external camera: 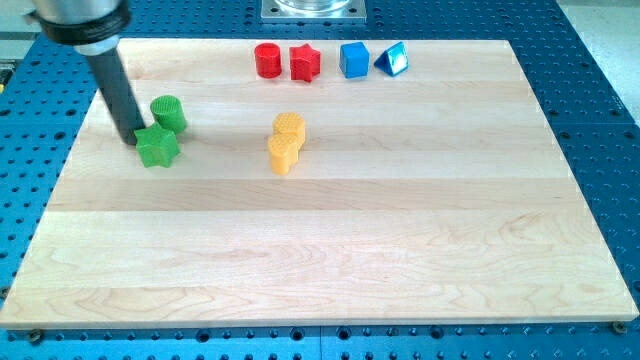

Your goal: Push the green star into the heart

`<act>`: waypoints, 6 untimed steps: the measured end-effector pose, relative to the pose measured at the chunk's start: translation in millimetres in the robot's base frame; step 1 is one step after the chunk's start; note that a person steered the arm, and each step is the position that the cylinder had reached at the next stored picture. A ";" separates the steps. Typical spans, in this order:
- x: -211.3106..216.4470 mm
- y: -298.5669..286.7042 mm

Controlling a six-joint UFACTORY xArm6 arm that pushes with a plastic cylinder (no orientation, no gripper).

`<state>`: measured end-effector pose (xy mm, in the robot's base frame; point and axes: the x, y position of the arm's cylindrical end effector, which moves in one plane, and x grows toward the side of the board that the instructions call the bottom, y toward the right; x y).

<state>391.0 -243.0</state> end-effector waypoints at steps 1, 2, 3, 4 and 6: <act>16.6 16.3; 15.3 112.7; 15.6 110.7; 43.1 27.6; 78.4 120.0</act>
